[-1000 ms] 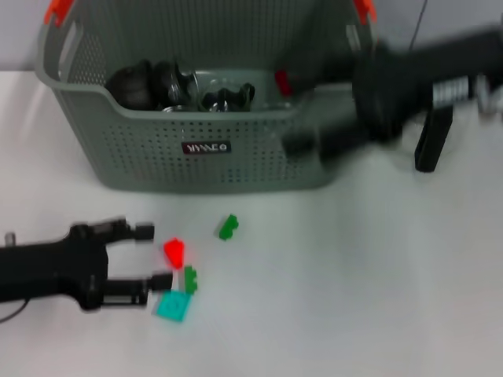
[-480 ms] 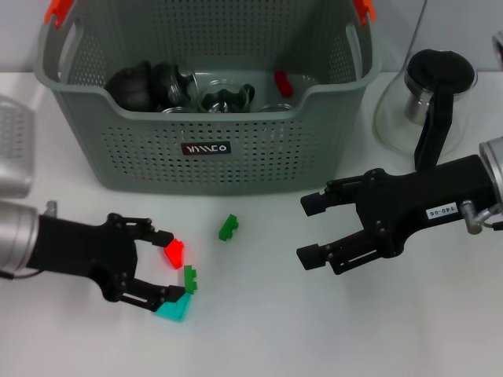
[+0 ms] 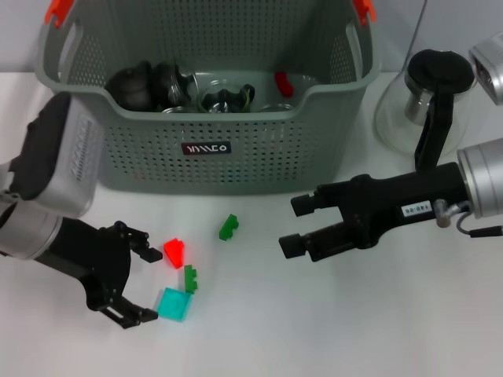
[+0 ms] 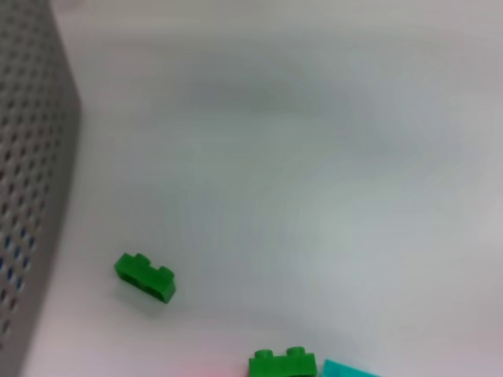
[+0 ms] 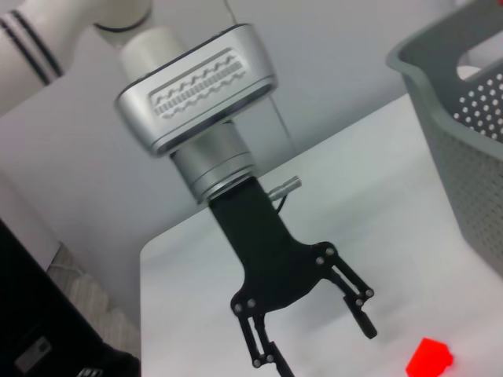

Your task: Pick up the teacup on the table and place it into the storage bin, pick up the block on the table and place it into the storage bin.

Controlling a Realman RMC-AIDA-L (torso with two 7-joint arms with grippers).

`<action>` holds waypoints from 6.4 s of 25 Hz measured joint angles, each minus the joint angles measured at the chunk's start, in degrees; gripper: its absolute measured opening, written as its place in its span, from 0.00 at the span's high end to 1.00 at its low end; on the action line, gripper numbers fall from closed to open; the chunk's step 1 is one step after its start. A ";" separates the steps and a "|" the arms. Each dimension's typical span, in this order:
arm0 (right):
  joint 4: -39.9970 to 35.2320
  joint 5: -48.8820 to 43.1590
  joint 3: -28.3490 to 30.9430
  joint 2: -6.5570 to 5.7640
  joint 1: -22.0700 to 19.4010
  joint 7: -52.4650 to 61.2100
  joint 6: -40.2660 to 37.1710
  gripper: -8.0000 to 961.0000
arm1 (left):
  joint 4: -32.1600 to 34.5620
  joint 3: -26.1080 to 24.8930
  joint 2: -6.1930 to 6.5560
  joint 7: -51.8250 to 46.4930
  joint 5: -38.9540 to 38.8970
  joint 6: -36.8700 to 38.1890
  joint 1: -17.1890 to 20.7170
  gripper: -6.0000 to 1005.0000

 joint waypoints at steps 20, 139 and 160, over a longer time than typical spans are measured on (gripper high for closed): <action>4.21 0.13 -0.04 -0.01 1.15 -0.38 2.78 0.01 | 1.86 20.37 -0.68 -6.70 4.30 -5.93 -0.89 0.13; 5.42 -0.32 4.85 -3.87 -4.23 -5.66 1.28 0.01 | 0.88 33.05 -0.58 -32.71 5.18 -15.23 -3.11 0.12; 5.59 -0.32 4.93 -3.87 -4.22 -5.78 1.71 0.01 | 2.81 33.11 -0.70 -33.13 4.53 -13.23 -3.14 0.59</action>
